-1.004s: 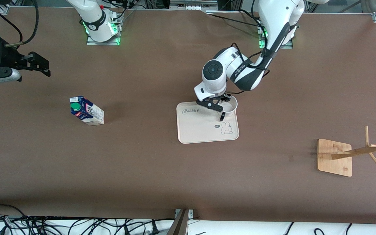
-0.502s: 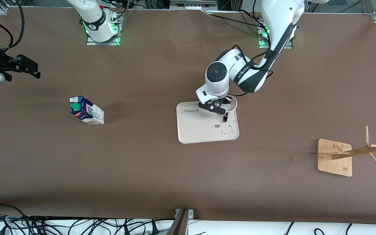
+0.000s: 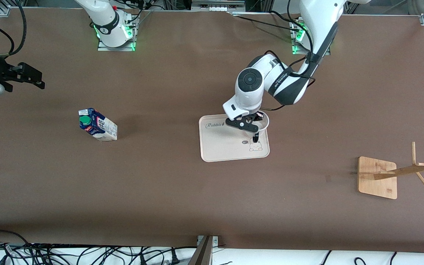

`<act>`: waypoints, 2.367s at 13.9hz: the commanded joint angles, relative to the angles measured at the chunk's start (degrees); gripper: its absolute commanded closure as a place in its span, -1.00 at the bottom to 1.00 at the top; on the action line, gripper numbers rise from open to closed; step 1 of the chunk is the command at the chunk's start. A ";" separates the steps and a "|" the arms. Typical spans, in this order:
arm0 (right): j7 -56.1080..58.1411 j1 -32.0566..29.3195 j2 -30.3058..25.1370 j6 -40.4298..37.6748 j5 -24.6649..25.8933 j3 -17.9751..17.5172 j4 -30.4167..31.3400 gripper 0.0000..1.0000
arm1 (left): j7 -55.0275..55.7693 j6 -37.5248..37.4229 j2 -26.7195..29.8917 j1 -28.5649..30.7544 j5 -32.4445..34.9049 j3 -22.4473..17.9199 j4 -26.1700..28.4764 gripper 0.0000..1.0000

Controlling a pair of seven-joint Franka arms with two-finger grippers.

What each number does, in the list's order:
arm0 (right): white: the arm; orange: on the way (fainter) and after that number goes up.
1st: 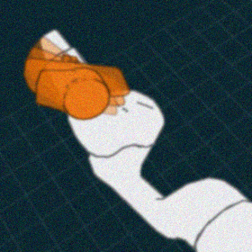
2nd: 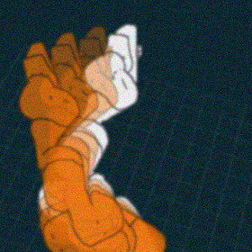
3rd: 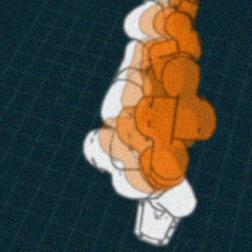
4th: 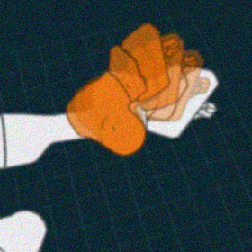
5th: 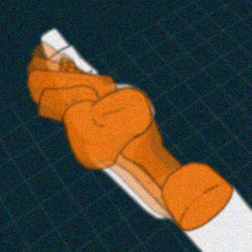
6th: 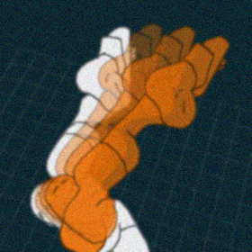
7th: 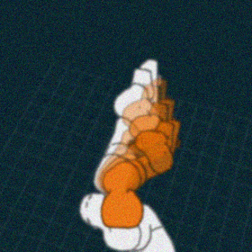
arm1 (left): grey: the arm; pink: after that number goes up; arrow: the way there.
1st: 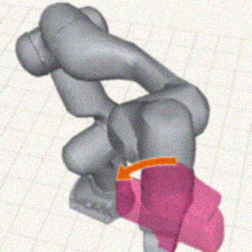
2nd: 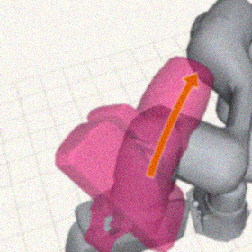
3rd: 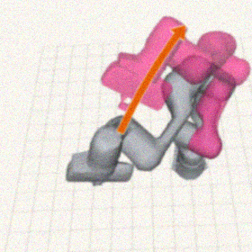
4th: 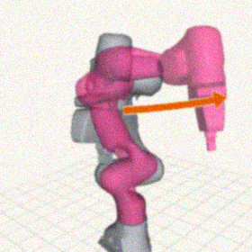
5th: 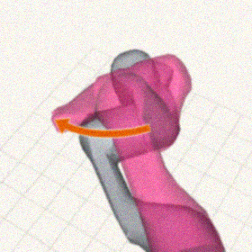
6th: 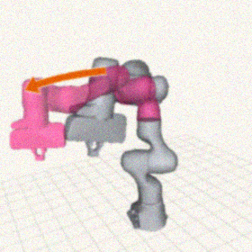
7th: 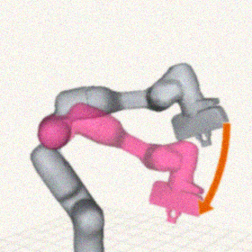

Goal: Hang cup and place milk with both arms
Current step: 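Grip the white mug's rim with the left gripper and lift it, then carry the mug with the left gripper to the wooden mug stand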

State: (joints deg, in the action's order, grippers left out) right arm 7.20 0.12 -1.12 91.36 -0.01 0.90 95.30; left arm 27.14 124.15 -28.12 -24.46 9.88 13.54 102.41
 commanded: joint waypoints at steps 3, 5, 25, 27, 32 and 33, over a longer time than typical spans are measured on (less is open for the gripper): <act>-0.78 -0.21 0.15 -1.01 0.45 -0.46 -1.08 -1.00 | -2.08 -13.91 2.99 3.36 0.40 0.34 -9.93 1.00; -0.78 -0.21 0.15 -0.92 0.45 -0.38 -1.08 -1.00 | -2.80 -15.70 2.99 4.59 0.31 0.43 -12.41 1.00; -0.52 -0.48 1.20 -1.27 -0.08 1.29 -1.17 -1.00 | -22.65 -29.31 7.20 24.27 -5.40 0.17 -23.91 1.00; 0.01 -0.91 1.38 -1.00 0.36 1.38 -1.25 -1.00 | -23.10 -30.37 7.38 28.58 -5.84 0.61 -27.42 1.00; 0.01 -0.39 1.73 -0.92 0.10 1.64 -1.87 -1.00 | -29.23 -33.63 6.77 34.82 -9.79 0.26 -30.52 1.00; 0.01 -0.47 1.73 -1.01 0.10 1.64 -1.78 -1.00 | -32.65 -33.37 5.81 35.53 -9.97 0.17 -30.52 1.00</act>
State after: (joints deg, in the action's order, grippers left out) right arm 7.00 -0.05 -0.04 91.44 -0.01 2.63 95.10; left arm -0.45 91.52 -20.59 9.50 1.56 13.43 73.06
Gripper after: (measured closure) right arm 0.000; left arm 0.934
